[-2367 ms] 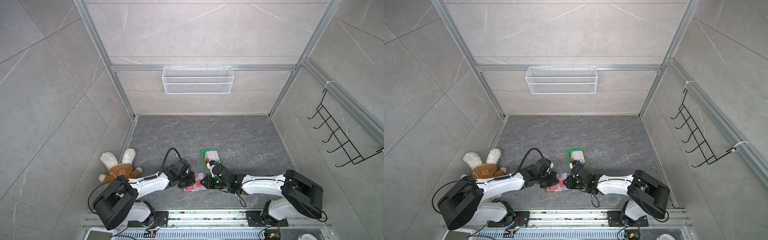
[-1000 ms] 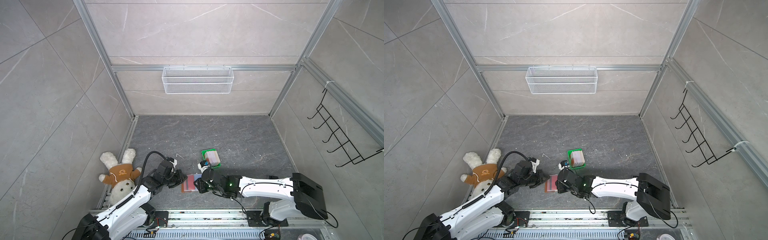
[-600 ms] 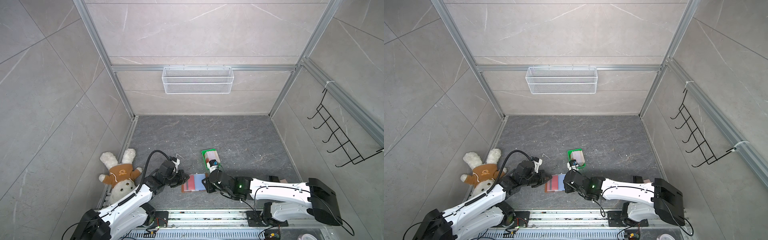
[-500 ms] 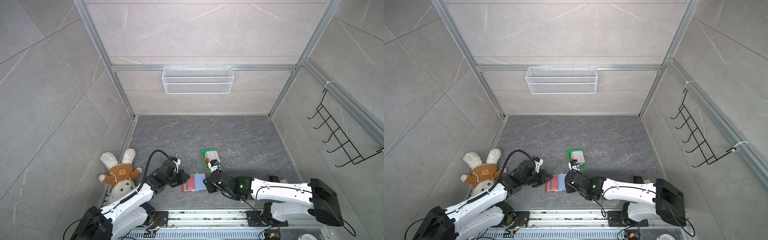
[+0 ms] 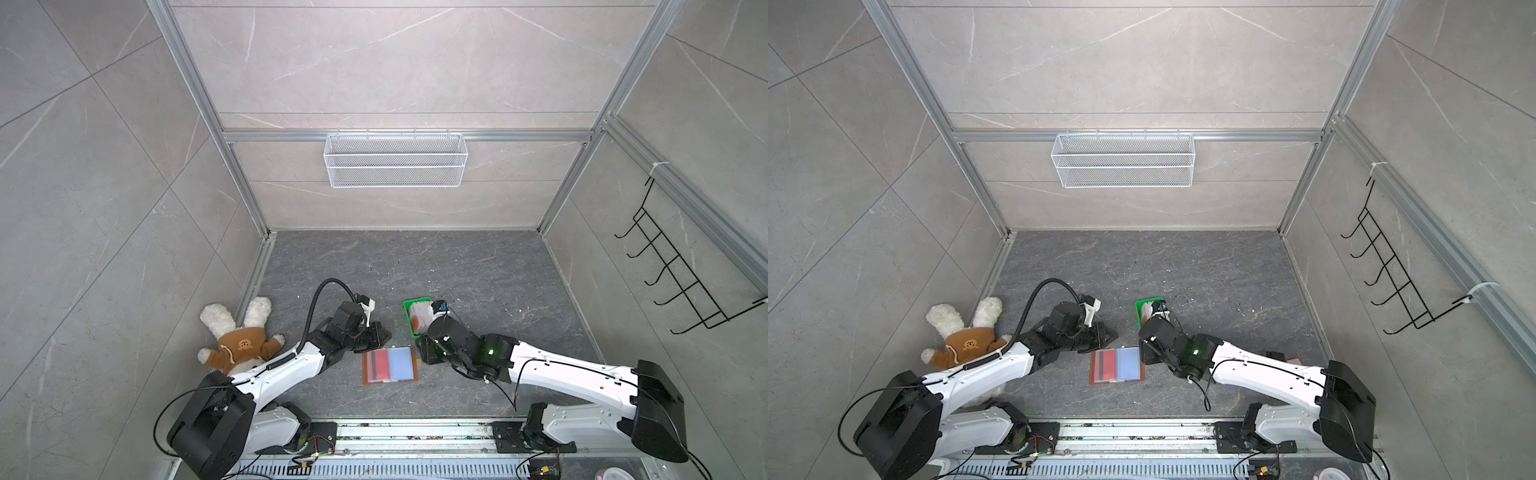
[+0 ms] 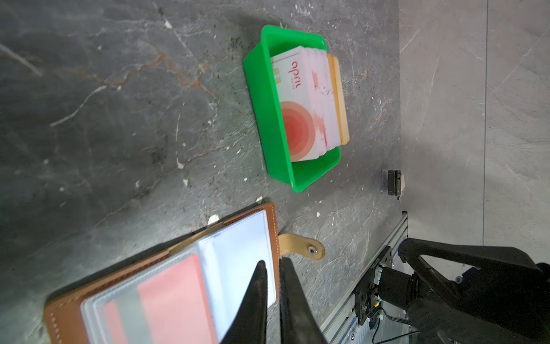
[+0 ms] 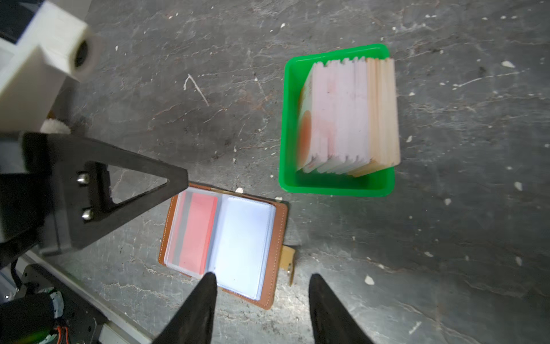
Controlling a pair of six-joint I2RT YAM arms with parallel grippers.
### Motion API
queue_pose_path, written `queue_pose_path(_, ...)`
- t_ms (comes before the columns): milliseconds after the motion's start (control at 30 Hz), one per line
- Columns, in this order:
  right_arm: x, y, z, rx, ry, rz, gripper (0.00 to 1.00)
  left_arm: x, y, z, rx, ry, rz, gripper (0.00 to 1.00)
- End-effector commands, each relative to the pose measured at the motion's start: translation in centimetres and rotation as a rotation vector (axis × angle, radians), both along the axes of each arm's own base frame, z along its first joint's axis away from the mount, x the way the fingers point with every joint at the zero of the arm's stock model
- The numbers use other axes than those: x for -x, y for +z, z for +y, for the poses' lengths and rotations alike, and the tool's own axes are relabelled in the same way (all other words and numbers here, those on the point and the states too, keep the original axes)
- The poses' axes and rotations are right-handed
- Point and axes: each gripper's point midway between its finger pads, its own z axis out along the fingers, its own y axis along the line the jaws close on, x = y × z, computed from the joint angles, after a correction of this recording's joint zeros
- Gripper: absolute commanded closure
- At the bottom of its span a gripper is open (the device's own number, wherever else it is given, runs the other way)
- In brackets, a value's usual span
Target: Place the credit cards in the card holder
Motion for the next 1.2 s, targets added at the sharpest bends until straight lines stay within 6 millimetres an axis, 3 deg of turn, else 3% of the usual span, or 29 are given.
queue_pose_path(0, -1.0, 1.9, -0.8, 0.019, 0.016, -0.019, 0.45, -1.9, 3.1, -1.7, 0.045, -0.044, -0.124, 0.87)
queue_pose_path(167, -2.7, 2.7, -1.6, 0.060, 0.003, -0.024, 0.34, -2.8, 3.9, -2.4, 0.019, -0.054, -0.112, 0.86)
queue_pose_path(567, -6.9, 0.0, -1.3, 0.067, -0.003, 0.025, 0.11, -4.7, 2.5, -4.6, 0.006, -0.106, -0.066, 0.84)
queue_pose_path(767, -7.7, -2.2, -1.6, 0.076, -0.022, 0.059, 0.08, -5.7, 0.6, -5.1, -0.030, -0.082, -0.004, 0.82)
queue_pose_path(1167, -8.7, -3.6, -2.2, 0.078, -0.038, 0.062, 0.07, -7.1, -1.0, -7.0, -0.036, -0.101, 0.039, 0.79)
